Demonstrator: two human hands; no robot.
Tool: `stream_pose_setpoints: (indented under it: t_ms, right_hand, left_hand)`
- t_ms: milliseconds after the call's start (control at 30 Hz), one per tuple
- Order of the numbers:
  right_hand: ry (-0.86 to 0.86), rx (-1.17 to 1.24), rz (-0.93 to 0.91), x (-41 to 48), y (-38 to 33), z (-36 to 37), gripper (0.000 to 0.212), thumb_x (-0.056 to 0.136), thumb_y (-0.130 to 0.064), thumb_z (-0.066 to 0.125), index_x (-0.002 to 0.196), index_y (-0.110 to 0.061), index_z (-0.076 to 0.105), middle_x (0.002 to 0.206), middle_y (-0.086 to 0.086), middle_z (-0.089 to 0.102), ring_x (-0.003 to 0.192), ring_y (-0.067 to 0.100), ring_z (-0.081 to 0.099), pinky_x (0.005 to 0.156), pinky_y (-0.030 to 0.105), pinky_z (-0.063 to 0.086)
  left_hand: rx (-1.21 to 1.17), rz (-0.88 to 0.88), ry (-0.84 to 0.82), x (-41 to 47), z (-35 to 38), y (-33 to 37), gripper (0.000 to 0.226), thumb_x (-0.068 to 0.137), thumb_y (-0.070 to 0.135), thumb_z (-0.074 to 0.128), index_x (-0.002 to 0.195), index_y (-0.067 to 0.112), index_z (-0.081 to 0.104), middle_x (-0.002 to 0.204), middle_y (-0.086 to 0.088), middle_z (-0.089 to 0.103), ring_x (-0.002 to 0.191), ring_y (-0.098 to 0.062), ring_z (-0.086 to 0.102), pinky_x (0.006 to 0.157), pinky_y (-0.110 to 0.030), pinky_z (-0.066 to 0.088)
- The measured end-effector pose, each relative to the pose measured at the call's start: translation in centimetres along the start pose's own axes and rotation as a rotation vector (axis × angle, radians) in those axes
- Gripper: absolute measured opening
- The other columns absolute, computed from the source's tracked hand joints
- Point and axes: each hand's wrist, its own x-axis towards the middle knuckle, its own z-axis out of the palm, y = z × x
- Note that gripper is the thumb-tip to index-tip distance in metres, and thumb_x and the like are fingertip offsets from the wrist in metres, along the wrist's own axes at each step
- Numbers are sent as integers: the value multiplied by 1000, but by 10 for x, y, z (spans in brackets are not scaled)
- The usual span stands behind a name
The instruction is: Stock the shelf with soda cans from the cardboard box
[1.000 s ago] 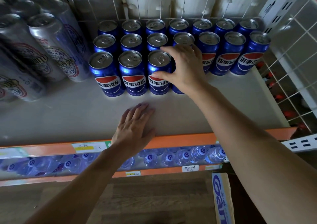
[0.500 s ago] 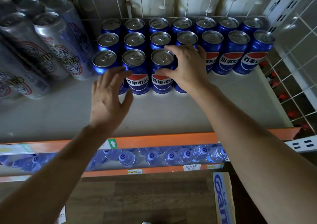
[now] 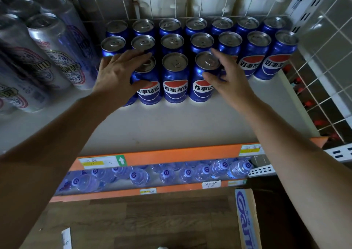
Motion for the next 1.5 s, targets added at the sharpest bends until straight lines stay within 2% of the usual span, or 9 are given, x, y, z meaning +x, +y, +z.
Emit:
stream_pose_setpoints:
  t_ms: [500, 667, 833, 933, 1033, 1167, 1333, 1433, 1500]
  right_hand:
    - [28, 32, 1, 2, 4, 2, 65, 85, -25, 65, 142, -10, 37, 141, 7, 46, 131, 20, 43, 103, 47, 42]
    - [49, 66, 6, 0, 2, 5, 69, 81, -34, 61, 142, -11, 38, 140, 6, 47, 130, 18, 45, 102, 45, 44]
    - [56, 88, 30, -1, 5, 8, 67, 84, -30, 62, 143, -14, 35, 143, 6, 45, 131, 17, 43, 103, 44, 44]
    - [73, 123, 66, 0, 4, 13, 76, 82, -38, 61, 146, -14, 28, 146, 4, 41, 134, 16, 40, 107, 43, 40]
    - [102, 217, 133, -3, 1, 16, 100, 69, -59, 64, 148, -17, 21, 148, 0, 39, 135, 12, 39, 108, 41, 38]
    - [120, 203, 145, -3, 4, 19, 111, 58, -68, 68, 147, -17, 25, 146, 0, 42, 133, 15, 42, 105, 44, 41]
    - [147, 164, 119, 1, 7, 21, 94, 64, -54, 65, 142, -11, 34, 137, 2, 51, 123, 16, 52, 99, 42, 47]
    - [136, 194, 123, -1, 4, 20, 88, 69, -44, 70, 142, -11, 34, 136, 1, 52, 111, 12, 57, 96, 42, 49]
    - [137, 196, 115, -3, 5, 20, 83, 76, -32, 73, 144, -12, 30, 138, 2, 50, 101, 8, 58, 96, 41, 48]
  left_hand:
    - [13, -6, 7, 6, 0, -2, 67, 77, 27, 73, 137, 14, 45, 140, -6, 46, 131, -30, 39, 107, -46, 22]
    - [-40, 18, -8, 0, -6, -6, 75, 75, 41, 72, 137, 9, 44, 140, -13, 45, 130, -33, 40, 105, -51, 27]
    - [-220, -205, 137, -8, -27, -32, 51, 88, 32, 60, 133, 11, 48, 130, -18, 47, 121, -30, 44, 96, -33, 35]
    - [-203, -217, 82, -14, -30, -47, 53, 85, 33, 65, 129, 8, 52, 126, -20, 50, 117, -31, 48, 93, -31, 36]
    - [-177, -233, 24, -19, -28, -51, 54, 82, 21, 69, 131, 7, 50, 128, -21, 50, 114, -34, 49, 88, -31, 36]
    - [-178, -193, 23, -22, -26, -49, 55, 80, 13, 69, 131, 5, 50, 124, -23, 53, 108, -38, 53, 85, -34, 40]
    - [-197, -192, 46, -21, -22, -50, 54, 80, 13, 69, 131, 5, 50, 124, -22, 52, 101, -33, 55, 80, -33, 42]
    - [-237, -210, 39, -23, -24, -46, 54, 81, 14, 68, 131, 6, 49, 123, -21, 52, 91, -26, 52, 78, -34, 42]
    - [-260, -230, 40, -23, -23, -44, 56, 82, 17, 67, 133, 7, 47, 124, -21, 51, 94, -26, 51, 81, -34, 42]
